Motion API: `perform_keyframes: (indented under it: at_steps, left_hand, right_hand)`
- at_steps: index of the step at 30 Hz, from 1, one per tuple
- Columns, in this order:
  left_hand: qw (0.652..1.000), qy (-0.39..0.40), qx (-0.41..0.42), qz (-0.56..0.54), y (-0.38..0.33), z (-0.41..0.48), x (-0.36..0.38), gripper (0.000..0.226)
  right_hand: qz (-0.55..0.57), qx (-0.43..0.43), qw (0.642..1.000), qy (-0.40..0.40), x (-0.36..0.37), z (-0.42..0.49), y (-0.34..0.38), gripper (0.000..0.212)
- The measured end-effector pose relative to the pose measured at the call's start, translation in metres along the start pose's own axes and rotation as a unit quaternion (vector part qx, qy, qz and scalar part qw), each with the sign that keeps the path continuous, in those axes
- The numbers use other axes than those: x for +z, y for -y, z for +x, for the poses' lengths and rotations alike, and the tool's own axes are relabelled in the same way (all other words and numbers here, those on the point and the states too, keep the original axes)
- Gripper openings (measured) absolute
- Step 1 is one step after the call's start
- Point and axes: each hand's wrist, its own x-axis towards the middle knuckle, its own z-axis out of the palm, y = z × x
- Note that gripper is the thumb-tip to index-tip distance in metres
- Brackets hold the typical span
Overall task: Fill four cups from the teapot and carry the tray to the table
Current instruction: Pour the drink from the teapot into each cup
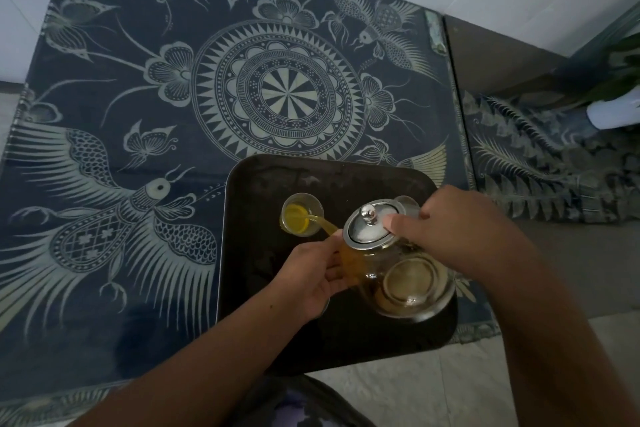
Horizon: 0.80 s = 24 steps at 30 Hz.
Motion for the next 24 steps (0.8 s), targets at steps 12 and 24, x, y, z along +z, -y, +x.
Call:
perform_keyframes:
  at_steps: [12,24]
  left_hand:
    - [1.000,-0.001,-0.002,0.000,0.0054,0.0007,0.0030,0.030]
    - [1.000,-0.005,-0.005,0.004,0.0001,-0.0025,0.0012,0.030]
  right_hand:
    - [0.001,0.013,1.000,-0.001,0.0044,-0.0021,-0.0064,0.058]
    - [0.001,0.016,1.000,-0.002,0.0017,-0.0005,0.0010,0.056]
